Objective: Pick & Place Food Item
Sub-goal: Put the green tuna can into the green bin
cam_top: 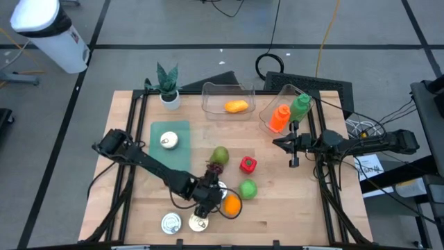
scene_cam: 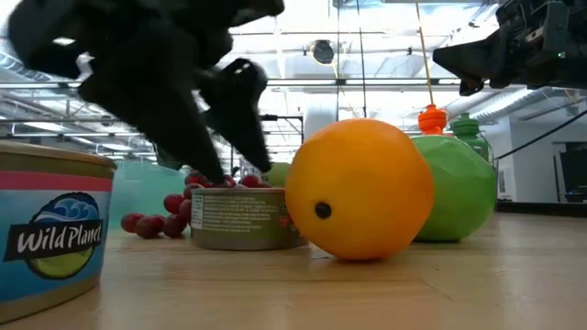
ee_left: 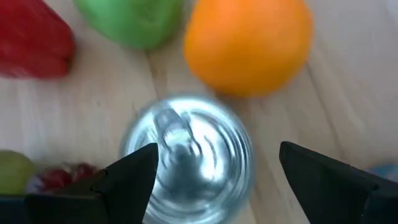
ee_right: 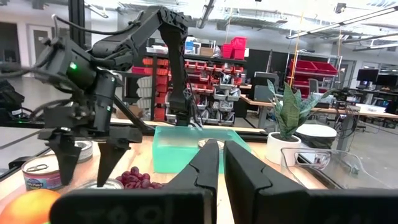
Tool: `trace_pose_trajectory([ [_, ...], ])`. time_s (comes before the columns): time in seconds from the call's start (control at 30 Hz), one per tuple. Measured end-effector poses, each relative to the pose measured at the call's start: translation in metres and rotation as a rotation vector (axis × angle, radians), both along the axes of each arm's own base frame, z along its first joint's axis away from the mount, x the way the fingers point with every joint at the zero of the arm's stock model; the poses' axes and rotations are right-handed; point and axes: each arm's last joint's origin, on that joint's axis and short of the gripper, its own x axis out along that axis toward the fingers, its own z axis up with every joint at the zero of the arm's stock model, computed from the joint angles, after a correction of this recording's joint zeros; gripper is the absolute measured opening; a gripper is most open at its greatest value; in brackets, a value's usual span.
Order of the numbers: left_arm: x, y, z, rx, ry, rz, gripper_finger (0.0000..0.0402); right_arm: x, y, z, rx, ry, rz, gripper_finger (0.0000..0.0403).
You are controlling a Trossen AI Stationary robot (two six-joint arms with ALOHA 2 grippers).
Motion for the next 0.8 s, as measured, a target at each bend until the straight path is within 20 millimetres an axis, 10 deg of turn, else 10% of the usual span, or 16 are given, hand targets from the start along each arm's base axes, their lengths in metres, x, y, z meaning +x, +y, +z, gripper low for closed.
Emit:
trace_pose_trajectory([
  [0.8, 0.014, 0.042, -0.001, 0.03, -0.016, 0.246, 0.0349, 0.0, 0.0, 0.0, 0.0, 0.0, 0.0, 0.0014],
])
